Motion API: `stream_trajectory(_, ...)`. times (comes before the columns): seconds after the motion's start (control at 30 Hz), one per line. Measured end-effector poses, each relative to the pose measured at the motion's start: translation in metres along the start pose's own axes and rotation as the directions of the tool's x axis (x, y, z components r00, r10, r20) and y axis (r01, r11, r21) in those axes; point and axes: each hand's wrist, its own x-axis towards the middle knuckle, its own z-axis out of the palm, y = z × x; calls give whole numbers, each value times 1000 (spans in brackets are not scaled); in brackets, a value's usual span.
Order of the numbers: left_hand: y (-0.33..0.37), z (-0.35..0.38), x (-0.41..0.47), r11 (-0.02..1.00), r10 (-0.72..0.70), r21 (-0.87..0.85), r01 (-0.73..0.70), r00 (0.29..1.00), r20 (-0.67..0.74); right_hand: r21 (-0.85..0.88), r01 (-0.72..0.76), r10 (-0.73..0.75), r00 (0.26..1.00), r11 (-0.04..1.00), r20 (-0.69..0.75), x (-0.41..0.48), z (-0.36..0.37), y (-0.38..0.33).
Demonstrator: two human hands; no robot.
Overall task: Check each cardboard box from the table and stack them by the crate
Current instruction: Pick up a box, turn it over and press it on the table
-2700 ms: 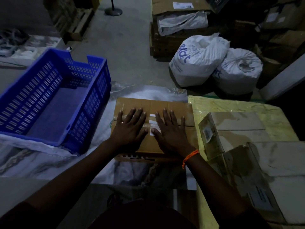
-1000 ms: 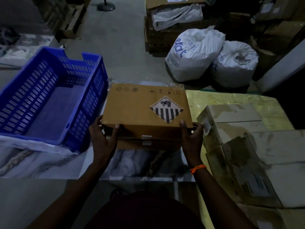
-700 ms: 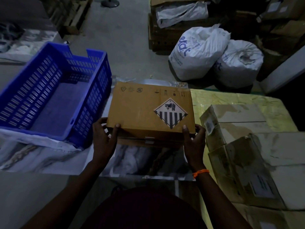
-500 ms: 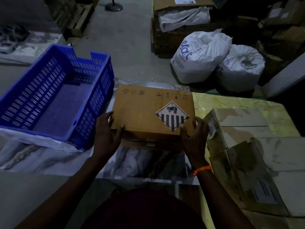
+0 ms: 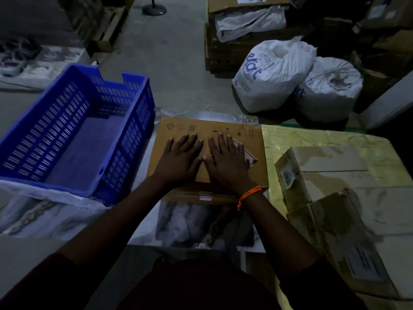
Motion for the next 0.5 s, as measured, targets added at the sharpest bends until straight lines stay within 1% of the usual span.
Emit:
stream_trajectory(0.1, -2, 2, 0, 1000, 0, 11, 0, 1000, 3, -12, 3, -3, 1000, 1000, -2, -1, 5, 1)
stream_trajectory(0.27, -3, 1, 2, 1000, 10, 19, -10, 1000, 10, -7, -1, 1, 998, 1000, 63, 2, 2, 1)
stream_trajectory(0.37, -12, -6, 10, 999, 34, 37, -36, 999, 39, -18, 49, -47, 996, 999, 76, 7, -5, 8)
stream_trajectory(0.43, -22, -12, 17, 999, -12, 41, 11, 999, 32, -21, 46, -44, 995, 999, 84, 15, -12, 20)
stream_trajectory(0.5, -32, -14, 21, 996, -89, 21, 88, 996, 23, -28, -23, 25, 996, 999, 83, 20, -16, 39)
